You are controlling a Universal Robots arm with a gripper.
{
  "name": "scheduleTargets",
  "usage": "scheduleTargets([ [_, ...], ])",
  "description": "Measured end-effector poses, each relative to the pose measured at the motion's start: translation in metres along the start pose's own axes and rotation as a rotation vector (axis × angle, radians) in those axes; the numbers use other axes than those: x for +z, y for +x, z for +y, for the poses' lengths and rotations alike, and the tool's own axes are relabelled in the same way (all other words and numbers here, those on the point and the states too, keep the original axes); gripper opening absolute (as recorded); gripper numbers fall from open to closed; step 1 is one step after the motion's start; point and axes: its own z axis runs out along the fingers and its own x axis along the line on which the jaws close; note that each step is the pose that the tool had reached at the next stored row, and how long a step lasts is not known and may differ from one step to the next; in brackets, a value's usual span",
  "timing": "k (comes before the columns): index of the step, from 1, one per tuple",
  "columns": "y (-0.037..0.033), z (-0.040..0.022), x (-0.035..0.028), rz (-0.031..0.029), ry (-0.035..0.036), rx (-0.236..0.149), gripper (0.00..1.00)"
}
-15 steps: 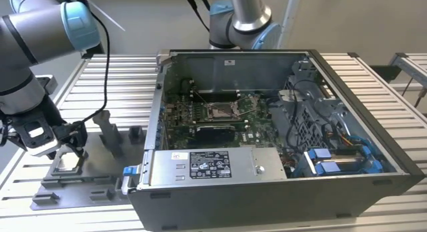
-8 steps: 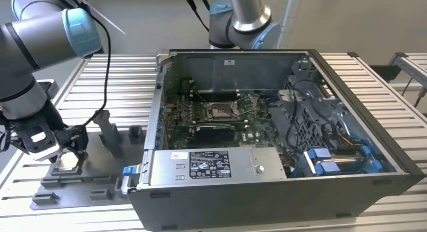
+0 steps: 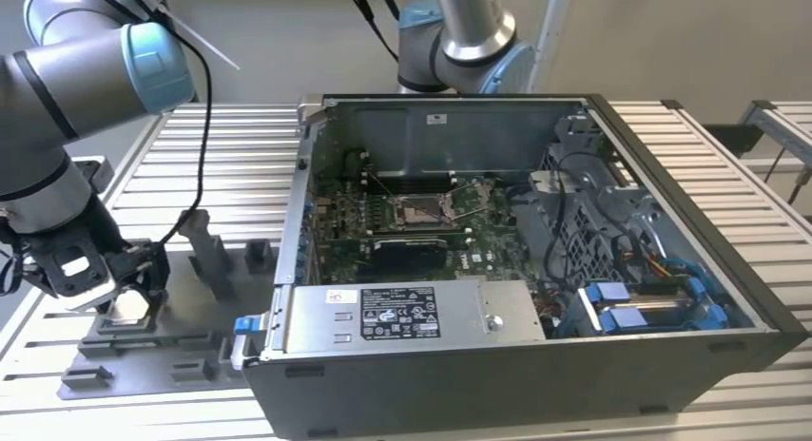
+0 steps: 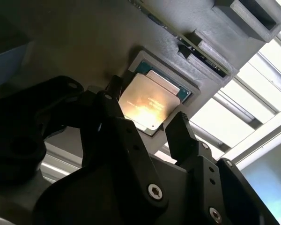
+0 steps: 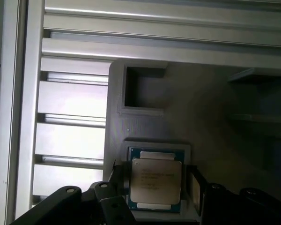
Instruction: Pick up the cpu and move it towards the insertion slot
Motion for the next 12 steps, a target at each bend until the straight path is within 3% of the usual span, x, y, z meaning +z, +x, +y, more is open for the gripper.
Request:
scheduleTargets([
  [12, -0.0001, -0.0001, 0.0015, 0.0007, -0.0001, 0.000, 1.00],
])
